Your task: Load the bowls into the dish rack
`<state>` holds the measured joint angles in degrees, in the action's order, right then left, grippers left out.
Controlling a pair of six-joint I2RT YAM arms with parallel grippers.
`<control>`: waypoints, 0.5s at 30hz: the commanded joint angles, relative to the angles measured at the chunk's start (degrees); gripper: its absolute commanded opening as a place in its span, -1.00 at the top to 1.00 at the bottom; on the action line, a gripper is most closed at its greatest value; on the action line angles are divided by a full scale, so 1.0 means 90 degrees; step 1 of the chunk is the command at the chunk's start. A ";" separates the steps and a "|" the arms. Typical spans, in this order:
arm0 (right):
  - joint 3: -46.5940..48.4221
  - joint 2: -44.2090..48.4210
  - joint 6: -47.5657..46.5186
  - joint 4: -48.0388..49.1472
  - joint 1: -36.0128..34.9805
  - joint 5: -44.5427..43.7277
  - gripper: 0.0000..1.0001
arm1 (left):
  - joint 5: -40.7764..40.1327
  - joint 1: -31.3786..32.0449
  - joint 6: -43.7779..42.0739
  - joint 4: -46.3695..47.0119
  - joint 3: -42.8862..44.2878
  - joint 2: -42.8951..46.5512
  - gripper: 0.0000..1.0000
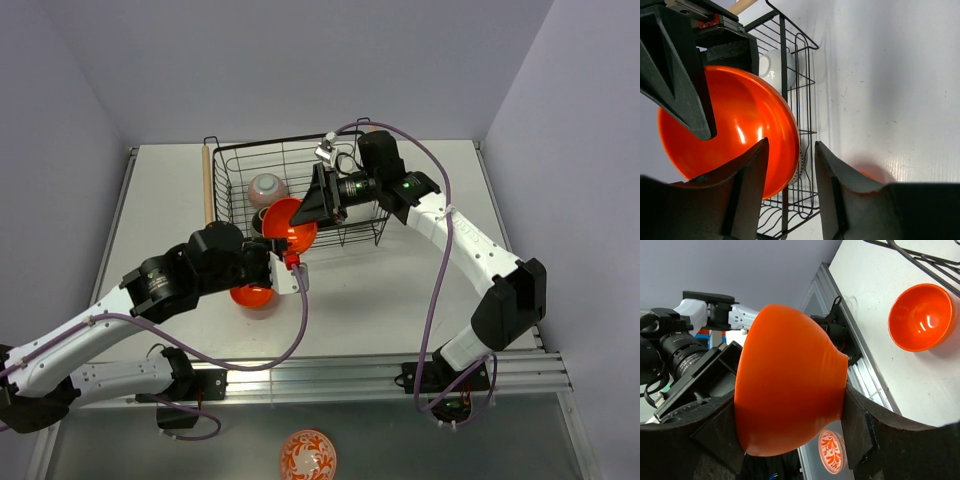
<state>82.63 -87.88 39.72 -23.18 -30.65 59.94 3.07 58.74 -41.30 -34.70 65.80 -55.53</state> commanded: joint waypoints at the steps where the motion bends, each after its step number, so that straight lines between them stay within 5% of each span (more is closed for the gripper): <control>1: 0.0282 0.0184 -0.0126 0.0222 0.0076 0.0176 1.00 | -0.0116 0.0026 0.0096 0.0261 -0.0046 0.0174 0.05; 15: 0.1431 0.0077 -0.2078 -0.0988 0.0828 -0.1668 1.00 | 0.0341 -0.0168 0.1344 0.0535 0.0705 0.0145 -0.69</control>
<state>87.85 -87.94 28.47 -30.59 -24.43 50.72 3.09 58.33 -35.44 -33.41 67.20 -54.70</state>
